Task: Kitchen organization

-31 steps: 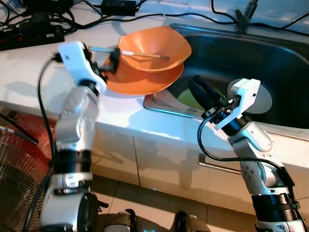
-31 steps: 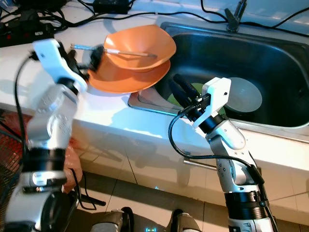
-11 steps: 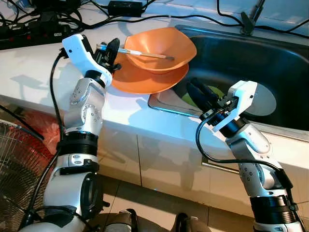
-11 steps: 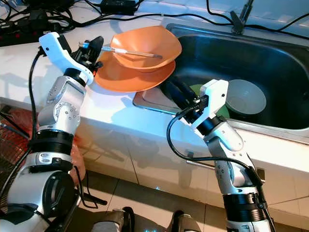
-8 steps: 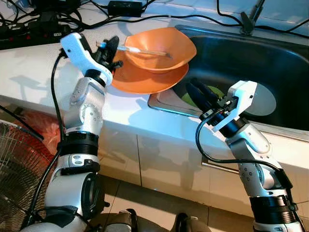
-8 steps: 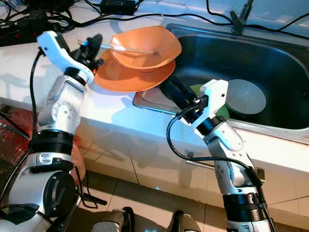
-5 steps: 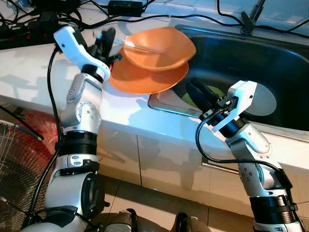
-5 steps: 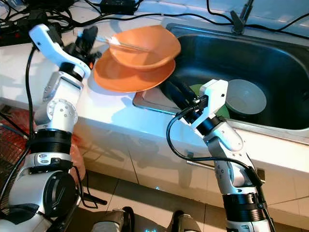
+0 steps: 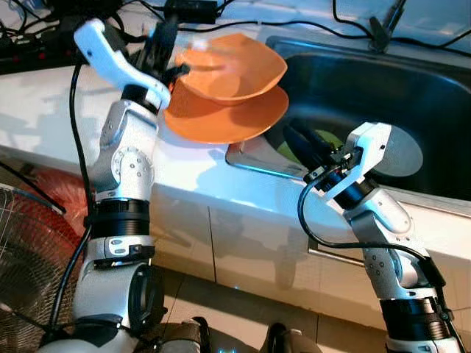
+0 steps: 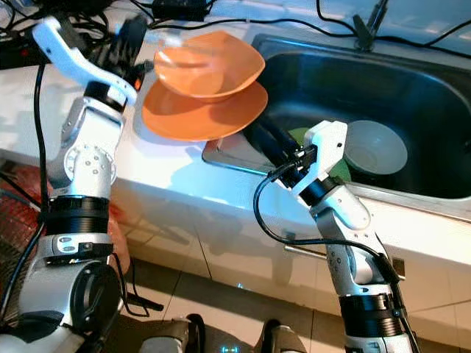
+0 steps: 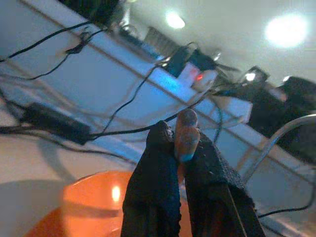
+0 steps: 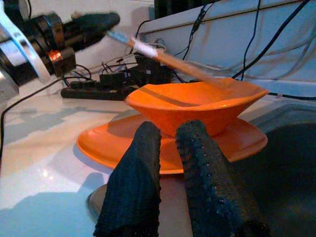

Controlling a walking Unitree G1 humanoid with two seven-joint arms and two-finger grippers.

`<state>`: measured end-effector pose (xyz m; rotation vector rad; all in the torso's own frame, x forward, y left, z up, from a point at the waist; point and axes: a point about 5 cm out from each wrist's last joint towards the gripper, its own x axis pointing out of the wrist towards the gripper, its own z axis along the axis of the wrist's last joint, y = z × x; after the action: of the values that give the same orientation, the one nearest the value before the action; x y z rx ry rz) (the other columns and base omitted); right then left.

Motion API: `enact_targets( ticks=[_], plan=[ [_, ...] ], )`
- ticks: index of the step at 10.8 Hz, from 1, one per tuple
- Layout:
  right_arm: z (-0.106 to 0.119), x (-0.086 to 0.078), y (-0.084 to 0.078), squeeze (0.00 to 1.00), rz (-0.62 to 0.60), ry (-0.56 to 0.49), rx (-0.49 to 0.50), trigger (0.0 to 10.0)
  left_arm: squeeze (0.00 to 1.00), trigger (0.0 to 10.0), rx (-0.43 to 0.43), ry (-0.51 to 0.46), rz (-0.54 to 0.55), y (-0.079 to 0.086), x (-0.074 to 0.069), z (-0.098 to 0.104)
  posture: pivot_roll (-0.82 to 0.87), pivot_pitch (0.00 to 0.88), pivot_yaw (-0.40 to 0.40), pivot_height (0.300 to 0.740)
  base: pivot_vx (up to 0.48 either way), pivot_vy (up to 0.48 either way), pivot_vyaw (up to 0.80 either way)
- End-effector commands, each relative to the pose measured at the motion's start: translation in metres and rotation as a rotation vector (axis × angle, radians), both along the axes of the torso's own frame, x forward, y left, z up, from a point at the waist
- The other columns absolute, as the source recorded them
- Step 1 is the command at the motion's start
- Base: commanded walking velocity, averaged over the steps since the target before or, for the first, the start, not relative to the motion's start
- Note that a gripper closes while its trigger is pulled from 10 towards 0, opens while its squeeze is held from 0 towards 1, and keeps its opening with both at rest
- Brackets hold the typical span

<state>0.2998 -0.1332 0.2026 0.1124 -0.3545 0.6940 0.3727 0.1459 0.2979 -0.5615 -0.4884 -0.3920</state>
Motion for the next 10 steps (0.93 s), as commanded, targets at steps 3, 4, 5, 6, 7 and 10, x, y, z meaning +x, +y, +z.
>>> enact_targets(
  ticks=[3,4,5,6,7,10],
  plan=[
    [-0.001,0.006,-0.005,0.0,-0.093,-0.008,-0.038,10.0,0.0,0.0,0.013,-0.127,-0.083,-0.016,-0.014,0.029,0.02,0.158,0.006,0.74,0.0,0.0,0.0],
    [-0.001,0.018,-0.022,0.0,-0.255,-0.017,-0.073,10.0,0.0,5.5,0.039,-0.194,-0.121,-0.028,-0.022,0.042,0.02,0.151,0.011,0.74,0.0,0.0,0.0],
    [-0.001,0.021,-0.027,0.0,-0.298,-0.012,-0.073,10.0,0.0,9.7,0.049,-0.207,-0.131,-0.031,-0.023,0.044,0.01,0.149,0.012,0.74,0.0,0.0,0.0],
    [0.002,0.023,-0.036,0.0,-0.359,-0.02,-0.064,10.0,0.0,10.0,0.076,-0.22,-0.157,-0.037,-0.025,0.045,0.01,0.142,0.018,0.74,0.0,0.0,0.0],
    [0.004,0.024,-0.045,0.0,-0.408,-0.034,-0.065,10.0,0.0,10.0,0.107,-0.201,-0.176,-0.049,-0.025,0.04,0.0,0.134,0.022,0.74,0.0,0.0,0.0],
    [0.005,0.025,-0.062,0.0,-0.485,-0.044,-0.084,10.0,0.0,10.0,0.188,-0.178,-0.261,-0.085,-0.026,0.026,-0.02,0.127,0.037,0.74,0.0,0.0,0.0]
  ],
)
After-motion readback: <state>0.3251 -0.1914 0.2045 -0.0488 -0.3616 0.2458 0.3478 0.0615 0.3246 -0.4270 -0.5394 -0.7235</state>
